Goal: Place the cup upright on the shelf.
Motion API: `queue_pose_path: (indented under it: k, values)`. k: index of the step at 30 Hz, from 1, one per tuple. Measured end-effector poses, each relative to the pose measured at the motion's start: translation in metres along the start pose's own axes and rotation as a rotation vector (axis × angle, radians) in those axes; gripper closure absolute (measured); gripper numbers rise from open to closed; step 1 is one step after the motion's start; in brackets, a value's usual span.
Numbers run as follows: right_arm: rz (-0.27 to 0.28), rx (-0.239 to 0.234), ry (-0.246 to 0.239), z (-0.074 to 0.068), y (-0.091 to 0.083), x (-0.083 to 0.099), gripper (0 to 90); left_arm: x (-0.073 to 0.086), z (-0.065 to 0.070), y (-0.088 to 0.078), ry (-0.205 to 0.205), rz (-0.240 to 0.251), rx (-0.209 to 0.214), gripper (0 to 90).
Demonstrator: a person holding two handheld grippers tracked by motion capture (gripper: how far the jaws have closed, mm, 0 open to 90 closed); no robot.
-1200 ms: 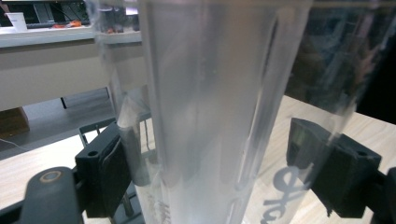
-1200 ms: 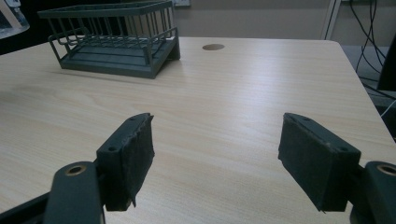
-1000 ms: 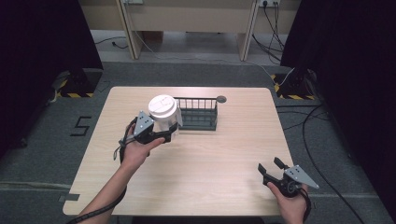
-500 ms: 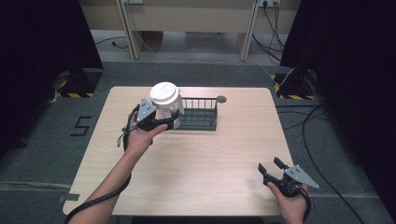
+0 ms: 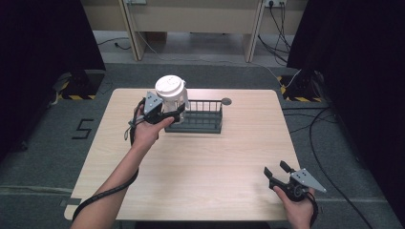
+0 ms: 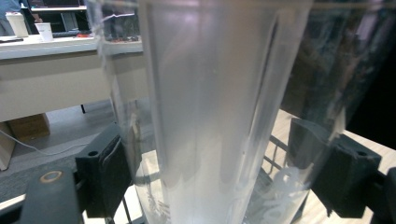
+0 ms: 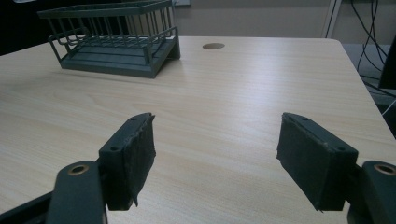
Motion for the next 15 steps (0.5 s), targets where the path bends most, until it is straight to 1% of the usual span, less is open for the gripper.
queue_pose_path:
  k: [15]
  values:
    - [-0.001,0.0,0.003,0.0,0.0,0.0,28.3,-0.015,-0.005,0.024,-0.009,-0.02,-0.042,16.9]
Point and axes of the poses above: each handheld gripper's, and its own axes: y roughly forward along the jaws, x roughly out of its underside, z roughly to its right, the point moved 1 cm from there along y, roughly forward along the jaws, and after that the axes turned 15 degrees about -z, right-handed, at the moved point
